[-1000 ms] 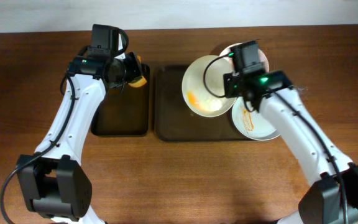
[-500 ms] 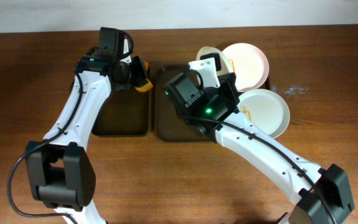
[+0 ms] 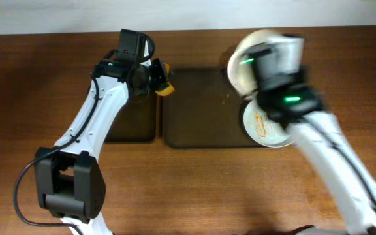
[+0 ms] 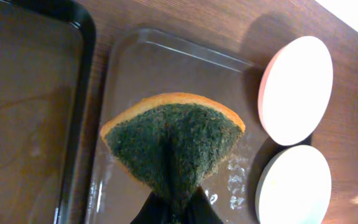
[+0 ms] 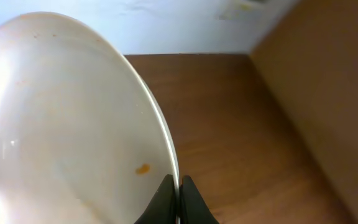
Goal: Clean dirty plates on tray and stack at the side
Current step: 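Carry the cleaned plate right and set it on the table with the right gripper, then grasp the rim of the next sauce-smeared plate with the right gripper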
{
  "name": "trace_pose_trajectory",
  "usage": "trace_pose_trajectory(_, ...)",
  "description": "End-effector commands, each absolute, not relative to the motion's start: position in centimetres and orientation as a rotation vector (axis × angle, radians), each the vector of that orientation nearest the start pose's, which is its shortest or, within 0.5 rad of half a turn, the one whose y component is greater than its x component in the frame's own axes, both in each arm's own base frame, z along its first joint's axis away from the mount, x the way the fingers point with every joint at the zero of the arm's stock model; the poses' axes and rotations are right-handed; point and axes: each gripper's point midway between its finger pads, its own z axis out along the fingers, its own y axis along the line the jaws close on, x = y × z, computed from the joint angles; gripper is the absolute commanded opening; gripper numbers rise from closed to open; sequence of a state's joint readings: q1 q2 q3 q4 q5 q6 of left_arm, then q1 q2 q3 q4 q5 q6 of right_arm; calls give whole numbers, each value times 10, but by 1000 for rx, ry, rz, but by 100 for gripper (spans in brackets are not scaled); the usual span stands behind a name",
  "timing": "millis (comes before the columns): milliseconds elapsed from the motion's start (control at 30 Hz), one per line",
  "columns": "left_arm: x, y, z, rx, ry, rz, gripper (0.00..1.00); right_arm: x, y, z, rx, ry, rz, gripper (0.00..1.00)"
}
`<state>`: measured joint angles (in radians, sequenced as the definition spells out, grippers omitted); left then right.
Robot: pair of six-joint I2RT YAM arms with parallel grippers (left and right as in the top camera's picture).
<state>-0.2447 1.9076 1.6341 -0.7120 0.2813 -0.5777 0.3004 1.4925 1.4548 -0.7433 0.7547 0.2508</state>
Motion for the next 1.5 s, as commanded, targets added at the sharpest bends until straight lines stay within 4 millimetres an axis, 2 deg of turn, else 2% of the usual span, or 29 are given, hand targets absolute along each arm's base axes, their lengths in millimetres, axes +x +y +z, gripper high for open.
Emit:
trace_pose_trajectory(0, 464, -187, 140, -294, 2651, -686, 0, 402, -59, 291, 480, 2191, -217, 4)
trace_pose_trajectory(100, 461, -197, 132, -270, 2670, -686, 0, 398, -128, 262, 673, 2238, -86, 4)
trace_pose_trajectory(200, 463, -201, 133, -259, 2659, -680, 0, 389, -185, 214, 862, 2306, -41, 4)
trace_pose_trajectory(367, 466, -201, 135, -255, 2642, -686, 0, 380, -232, 133, 1062, 2419, -21, 4)
trace_pose_trajectory(467, 467, -199, 134, -260, 2640, -668, 0, 379, -246, 87, 1132, 2479, -13, 4)
trace_pose_trajectory(533, 467, -199, 134, -259, 2640, -668, 0, 382, -248, 74, 1137, 2491, -8, 4)
trace_pose_trajectory(667, 466, -202, 134, -252, 2642, -669, 0, 396, -237, 48, 1109, 2522, 59, 6)
trace_pose_trajectory(700, 466, -202, 134, -251, 2642, -670, 0, 398, -235, 44, 1104, 2533, 61, 9)
trace_pose_trajectory(733, 465, -203, 134, -248, 2643, -670, 0, 398, -230, 42, 1095, 2548, 66, 18)
trace_pose_trajectory(800, 464, -203, 134, -249, 2647, -669, 0, 397, -221, 43, 1081, 2574, 80, 29)
trace_pose_trajectory(900, 462, -202, 132, -252, 2658, -665, 0, 394, -198, 64, 1001, 2628, 191, 39)
trace_pose_trajectory(933, 462, -202, 132, -252, 2659, -664, 0, 391, -184, 82, 962, 2657, 276, 40)
trace_pose_trajectory(1000, 462, -202, 132, -252, 2658, -665, 0, 384, -155, 106, 855, 2709, 427, 40)
trace_pose_trajectory(1067, 461, -202, 131, -231, 2666, -657, 0, 374, -135, 106, 778, 2790, 471, 42)
trace_pose_trajectory(1133, 459, -202, 130, -184, 2670, -643, 0, 363, -112, 91, 696, 2878, 498, 42)
trace_pose_trajectory(1233, 462, -203, 132, -173, 2654, -647, 0, 361, -88, 67, 624, 2922, 507, 43)
trace_pose_trajectory(1333, 463, -203, 133, -172, 2650, -648, 0, 349, -92, 38, 640, 2988, 302, 42)
trace_pose_trajectory(1400, 463, -203, 133, -172, 2650, -648, 0, 349, -89, 32, 624, 2988, 292, 41)
trace_pose_trajectory(1467, 463, -203, 133, -172, 2651, -648, 0, 352, -86, 32, 607, 2981, 302, 20)
